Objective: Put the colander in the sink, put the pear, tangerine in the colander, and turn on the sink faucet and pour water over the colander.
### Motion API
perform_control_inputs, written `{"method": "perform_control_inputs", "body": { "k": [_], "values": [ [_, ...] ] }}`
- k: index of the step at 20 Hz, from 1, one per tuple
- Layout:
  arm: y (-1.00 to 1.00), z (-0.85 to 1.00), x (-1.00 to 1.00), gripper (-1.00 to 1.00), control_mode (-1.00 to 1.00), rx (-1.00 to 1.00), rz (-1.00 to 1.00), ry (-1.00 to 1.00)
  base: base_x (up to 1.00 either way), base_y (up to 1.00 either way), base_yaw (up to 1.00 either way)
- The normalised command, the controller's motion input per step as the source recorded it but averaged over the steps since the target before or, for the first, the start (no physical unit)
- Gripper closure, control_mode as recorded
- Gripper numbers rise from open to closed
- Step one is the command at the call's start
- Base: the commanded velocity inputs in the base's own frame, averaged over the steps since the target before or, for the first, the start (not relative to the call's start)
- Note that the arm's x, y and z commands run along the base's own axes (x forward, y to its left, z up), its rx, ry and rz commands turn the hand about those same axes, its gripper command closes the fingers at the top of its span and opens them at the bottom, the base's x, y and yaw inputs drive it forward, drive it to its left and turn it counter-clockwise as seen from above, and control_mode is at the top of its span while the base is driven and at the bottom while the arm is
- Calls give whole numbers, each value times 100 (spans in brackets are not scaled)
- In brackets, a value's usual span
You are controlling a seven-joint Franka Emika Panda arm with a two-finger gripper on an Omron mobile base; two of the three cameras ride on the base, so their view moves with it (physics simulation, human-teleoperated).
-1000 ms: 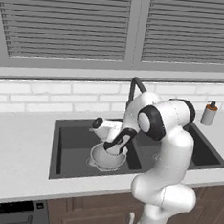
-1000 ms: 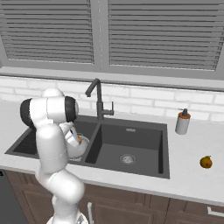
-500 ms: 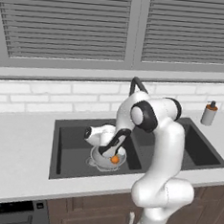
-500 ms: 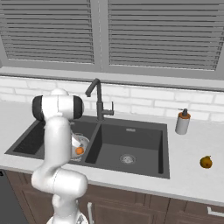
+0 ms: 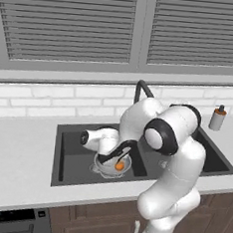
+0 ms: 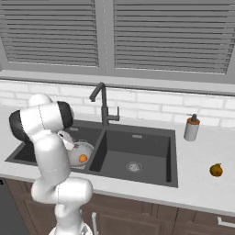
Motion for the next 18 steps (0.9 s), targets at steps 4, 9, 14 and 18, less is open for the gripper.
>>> {"method": "perform_control_inputs", "body": {
  "k": [4,9,14,18],
  "values": [
    [-11,100,-100,-100,-100,33,0,-32,0,0,0],
    [-13,100,-85,-100,-100,41,0,-17,0,0,0],
    [-11,100,-62,-100,-100,38,0,0,0,0,0],
    [-32,100,-83,-100,-100,31,0,0,0,0,0]
  ]
}}
